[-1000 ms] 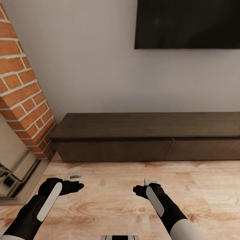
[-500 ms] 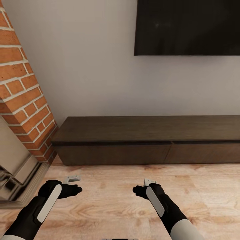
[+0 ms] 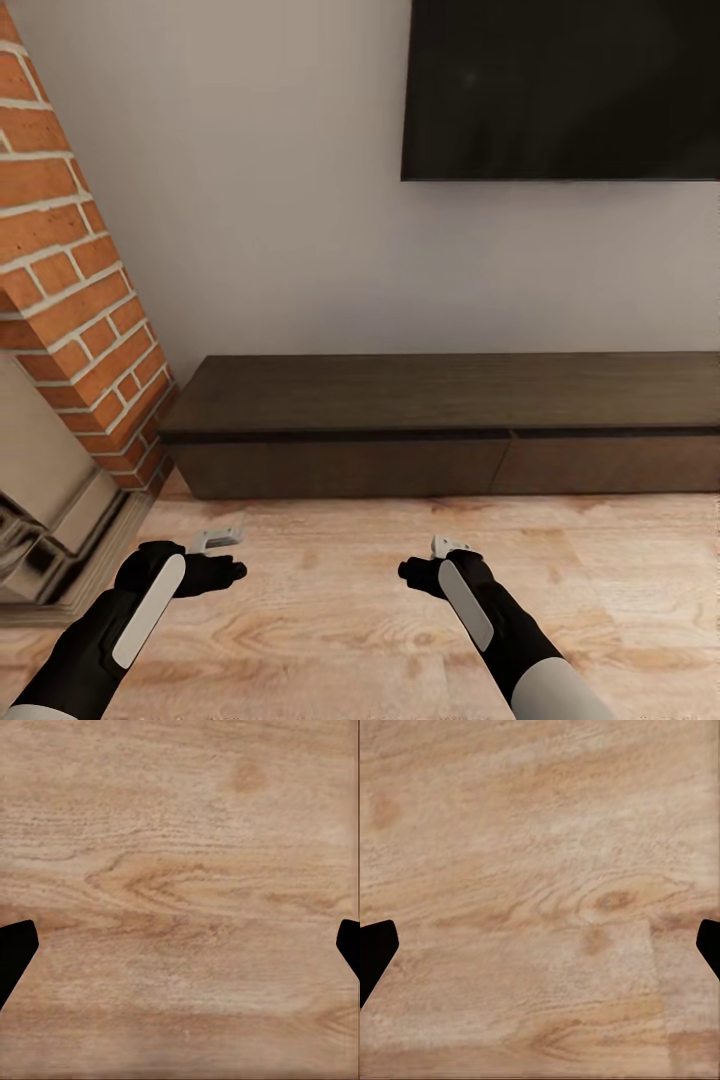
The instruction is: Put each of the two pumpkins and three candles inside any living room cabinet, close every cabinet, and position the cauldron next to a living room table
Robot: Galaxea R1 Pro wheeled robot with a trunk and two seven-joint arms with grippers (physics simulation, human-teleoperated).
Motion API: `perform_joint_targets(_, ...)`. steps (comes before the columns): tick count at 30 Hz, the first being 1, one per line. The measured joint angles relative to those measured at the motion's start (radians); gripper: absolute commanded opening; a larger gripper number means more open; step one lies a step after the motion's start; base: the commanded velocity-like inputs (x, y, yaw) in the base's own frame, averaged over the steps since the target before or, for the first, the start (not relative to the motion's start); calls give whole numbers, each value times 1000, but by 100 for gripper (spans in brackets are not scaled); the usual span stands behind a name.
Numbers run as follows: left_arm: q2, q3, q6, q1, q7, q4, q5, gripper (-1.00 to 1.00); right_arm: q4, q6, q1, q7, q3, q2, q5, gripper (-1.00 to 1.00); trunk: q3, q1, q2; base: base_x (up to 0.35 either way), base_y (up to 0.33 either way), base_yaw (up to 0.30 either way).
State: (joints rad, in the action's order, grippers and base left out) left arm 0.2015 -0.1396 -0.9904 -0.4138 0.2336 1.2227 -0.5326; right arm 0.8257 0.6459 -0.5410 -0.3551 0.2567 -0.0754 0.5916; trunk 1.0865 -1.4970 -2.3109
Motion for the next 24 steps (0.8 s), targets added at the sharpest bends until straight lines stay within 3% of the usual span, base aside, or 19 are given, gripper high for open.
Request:
perform_joint_targets(14,-2,-8,0,0,0,5,1,100,-3,9,0,0,-2,-2,1,100,-28,54,98,-14,0,-133)
perform_joint_targets(17,-2,-8,0,0,0,5,0,100,-2,39,0,0,-4,-1,5,100,-33,65,119,0,0,-185)
perform_joint_targets(21,-2,-9,0,0,0,2,0,100,0,90,0,0,-28,1,61,100,-44,81,147,-50,4,-238)
perform_joint_targets(24,-2,-9,0,0,0,2,1,100,0,67,6,1,-60,2,100,100,-52,92,168,-200,59,-253)
